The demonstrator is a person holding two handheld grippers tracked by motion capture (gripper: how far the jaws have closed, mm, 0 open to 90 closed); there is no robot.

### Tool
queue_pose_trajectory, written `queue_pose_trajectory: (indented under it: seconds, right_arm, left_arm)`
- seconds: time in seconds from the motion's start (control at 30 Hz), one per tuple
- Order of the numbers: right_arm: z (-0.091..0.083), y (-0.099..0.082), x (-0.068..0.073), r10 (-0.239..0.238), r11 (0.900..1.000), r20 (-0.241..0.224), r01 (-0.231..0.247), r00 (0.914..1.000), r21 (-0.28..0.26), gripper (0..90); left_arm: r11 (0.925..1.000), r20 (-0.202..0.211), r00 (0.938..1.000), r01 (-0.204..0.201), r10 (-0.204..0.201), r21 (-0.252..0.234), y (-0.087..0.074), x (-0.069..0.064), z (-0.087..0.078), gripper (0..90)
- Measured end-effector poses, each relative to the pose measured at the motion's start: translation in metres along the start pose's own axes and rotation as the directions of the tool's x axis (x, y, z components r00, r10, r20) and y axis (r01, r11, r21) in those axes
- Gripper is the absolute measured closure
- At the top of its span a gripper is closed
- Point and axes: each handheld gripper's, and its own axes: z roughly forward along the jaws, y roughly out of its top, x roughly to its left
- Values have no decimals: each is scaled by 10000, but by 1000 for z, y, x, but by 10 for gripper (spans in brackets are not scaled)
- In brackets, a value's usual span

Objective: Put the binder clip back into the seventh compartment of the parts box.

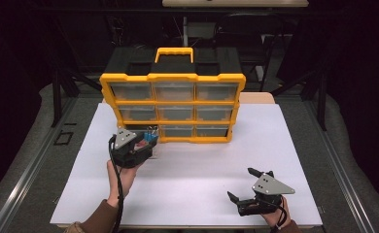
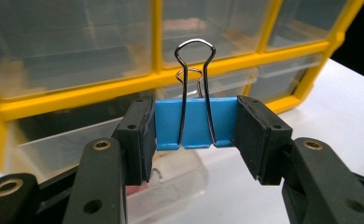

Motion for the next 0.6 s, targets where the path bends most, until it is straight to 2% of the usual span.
queue_pose_trajectory:
  seconds: [0.33,0.5,0.6]
  right_arm:
    - [0,0,0,25,10000,3,-25,10000,42,0]
    - [0,0,0,4,10000,13,-4,10000,14,0]
    - [0,0,0,-6,10000,-3,6,10000,24,0]
  left_arm:
    - [9997,-544,9982,238,-236,42,-1,18,0,496]
    - [9988,-1015,9944,338,-301,348,-4,28,5,495]
    - [9967,-1102,9929,512,-441,622,-8,35,10,484]
